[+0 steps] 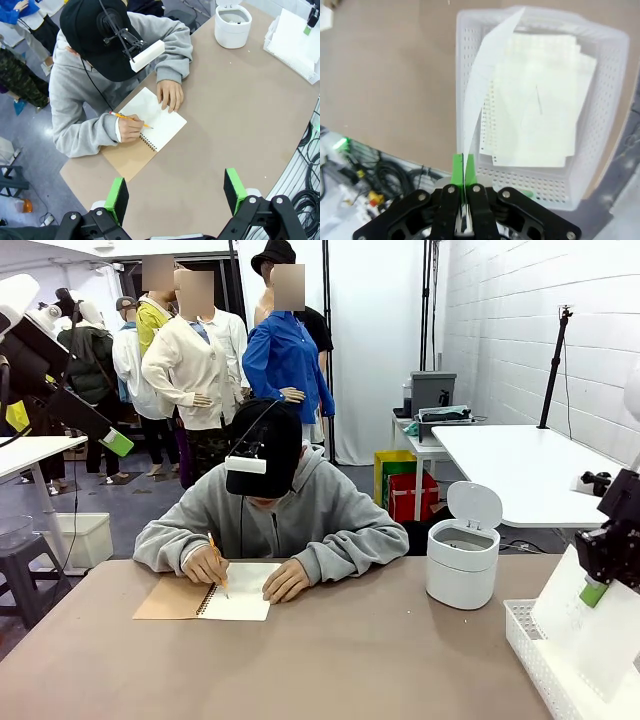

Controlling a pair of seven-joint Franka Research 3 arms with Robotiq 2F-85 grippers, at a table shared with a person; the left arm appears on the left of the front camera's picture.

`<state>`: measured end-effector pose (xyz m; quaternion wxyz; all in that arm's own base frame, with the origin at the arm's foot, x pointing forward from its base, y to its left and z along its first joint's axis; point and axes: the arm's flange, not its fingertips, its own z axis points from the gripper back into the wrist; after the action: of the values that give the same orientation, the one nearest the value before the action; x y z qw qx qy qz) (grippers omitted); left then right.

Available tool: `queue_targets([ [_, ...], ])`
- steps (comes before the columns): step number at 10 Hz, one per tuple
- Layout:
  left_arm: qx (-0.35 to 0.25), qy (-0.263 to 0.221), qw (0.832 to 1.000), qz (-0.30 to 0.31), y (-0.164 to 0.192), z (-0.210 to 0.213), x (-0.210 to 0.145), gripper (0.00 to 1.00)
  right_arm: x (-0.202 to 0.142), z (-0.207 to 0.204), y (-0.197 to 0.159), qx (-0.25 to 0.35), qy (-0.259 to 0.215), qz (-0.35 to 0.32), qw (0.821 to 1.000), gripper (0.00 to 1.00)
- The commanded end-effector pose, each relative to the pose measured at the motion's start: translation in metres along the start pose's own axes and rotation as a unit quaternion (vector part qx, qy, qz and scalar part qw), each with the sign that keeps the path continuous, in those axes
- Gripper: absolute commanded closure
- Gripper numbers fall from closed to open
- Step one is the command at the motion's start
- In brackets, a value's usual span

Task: Sort the paper based on its condition.
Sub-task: If a person hands you a paper, place it in the Organizing basket , and if it's crumpled, put it in the Trash can.

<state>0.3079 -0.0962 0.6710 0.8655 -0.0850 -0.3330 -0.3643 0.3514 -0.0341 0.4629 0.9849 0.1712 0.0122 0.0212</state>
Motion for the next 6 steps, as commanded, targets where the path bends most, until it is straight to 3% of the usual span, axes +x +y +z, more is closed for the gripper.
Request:
queue_targets([
  [1, -0.003, -0.002, 1.000, 0.001, 0.001, 0.001, -0.001, 0.00, 0.001, -0.014, -0.007, -0.003, -0.002, 0.006, 1.000, 1.00],
  [6, -0.003, -0.002, 1.000, 0.001, 0.001, 0.001, -0.001, 0.00, 0.001, -0.063, -0.025, -0.003, 0.001, 0.010, 1.000, 1.00],
])
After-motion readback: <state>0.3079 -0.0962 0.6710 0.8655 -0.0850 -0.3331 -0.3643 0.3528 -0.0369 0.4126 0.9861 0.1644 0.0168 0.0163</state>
